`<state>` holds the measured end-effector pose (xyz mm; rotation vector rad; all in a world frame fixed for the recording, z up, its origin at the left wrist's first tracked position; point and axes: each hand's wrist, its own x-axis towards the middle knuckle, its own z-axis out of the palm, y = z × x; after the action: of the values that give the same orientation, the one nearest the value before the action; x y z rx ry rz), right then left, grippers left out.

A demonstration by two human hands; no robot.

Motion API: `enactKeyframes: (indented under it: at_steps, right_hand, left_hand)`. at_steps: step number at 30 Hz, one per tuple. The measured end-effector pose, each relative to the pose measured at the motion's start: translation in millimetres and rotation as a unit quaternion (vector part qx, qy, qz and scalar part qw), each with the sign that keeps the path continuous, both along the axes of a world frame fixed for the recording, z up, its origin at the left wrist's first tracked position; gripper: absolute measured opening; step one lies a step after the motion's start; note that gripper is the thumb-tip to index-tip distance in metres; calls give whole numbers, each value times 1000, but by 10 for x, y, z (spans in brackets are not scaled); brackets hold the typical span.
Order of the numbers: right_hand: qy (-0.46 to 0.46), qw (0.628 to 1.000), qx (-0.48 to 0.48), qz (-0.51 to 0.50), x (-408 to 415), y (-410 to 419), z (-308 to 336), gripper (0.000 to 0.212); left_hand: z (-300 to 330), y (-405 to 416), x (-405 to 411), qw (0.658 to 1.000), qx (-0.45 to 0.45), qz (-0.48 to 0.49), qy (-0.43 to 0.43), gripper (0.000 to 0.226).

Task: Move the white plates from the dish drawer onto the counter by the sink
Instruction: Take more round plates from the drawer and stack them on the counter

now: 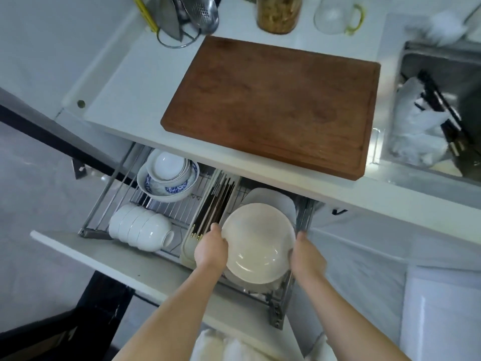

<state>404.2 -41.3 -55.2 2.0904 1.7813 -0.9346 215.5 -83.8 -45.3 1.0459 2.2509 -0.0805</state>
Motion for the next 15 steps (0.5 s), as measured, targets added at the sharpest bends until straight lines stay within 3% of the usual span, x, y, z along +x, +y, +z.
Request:
enactKeyframes:
  at_steps: [5,8,15]
  right_hand:
    - [75,996,41,-25,443,-139,460,31]
    - [136,986,75,-61,800,-214,719,16]
    - [185,963,137,-138,1866,-434,1166,15]
  left_hand:
    - [457,-79,377,999,53,-9,4,24]
    - [693,-135,692,995,94,-11,-8,19]
    - [1148,-206,1673,979,190,-29,-66,17]
